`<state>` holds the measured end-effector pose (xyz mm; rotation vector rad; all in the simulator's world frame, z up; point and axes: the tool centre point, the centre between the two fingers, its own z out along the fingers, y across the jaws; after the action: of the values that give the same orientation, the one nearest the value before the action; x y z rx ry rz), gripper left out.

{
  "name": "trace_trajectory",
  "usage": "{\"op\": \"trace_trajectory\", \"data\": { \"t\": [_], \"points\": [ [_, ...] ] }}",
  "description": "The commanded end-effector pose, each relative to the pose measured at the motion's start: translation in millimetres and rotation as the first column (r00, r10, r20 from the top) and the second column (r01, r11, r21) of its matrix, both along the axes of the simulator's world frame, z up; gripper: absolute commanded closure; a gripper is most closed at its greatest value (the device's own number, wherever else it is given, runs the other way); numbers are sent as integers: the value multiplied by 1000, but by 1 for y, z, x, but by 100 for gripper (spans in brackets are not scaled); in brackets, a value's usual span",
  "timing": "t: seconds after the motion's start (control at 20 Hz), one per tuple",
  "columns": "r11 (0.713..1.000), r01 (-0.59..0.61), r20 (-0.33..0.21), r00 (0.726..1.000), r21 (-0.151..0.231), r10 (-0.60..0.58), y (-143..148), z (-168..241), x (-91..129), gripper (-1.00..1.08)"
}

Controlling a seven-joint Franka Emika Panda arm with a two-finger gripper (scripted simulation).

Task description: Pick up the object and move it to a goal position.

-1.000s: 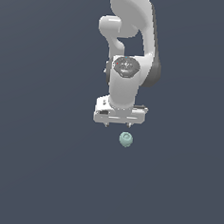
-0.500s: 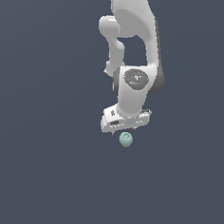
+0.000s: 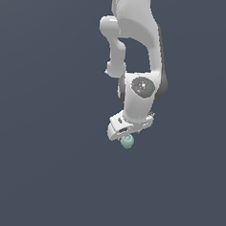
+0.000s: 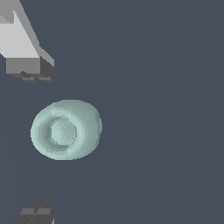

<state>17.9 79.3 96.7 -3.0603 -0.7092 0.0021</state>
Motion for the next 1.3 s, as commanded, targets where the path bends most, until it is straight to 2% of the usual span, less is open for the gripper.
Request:
{"op": "trace_trajectory", "data": {
  "t": [0.0,0.25,0.7,0.95,1.0,1.25],
  "points": [
    [1000,-15,1,1000,0,15,2,-2,0,-92],
    [1000,-10,1,1000,0,10,1,-5,0,-92],
    [1000,-15,1,1000,0,15,2,-46,-1,-92],
    [1000,-16,1,1000,0,16,2,-52,0,-92],
    [1000,-16,1,1000,0,16,2,-52,0,108],
    [1000,-16,1,1000,0,16,2,-52,0,108]
  ]
}}
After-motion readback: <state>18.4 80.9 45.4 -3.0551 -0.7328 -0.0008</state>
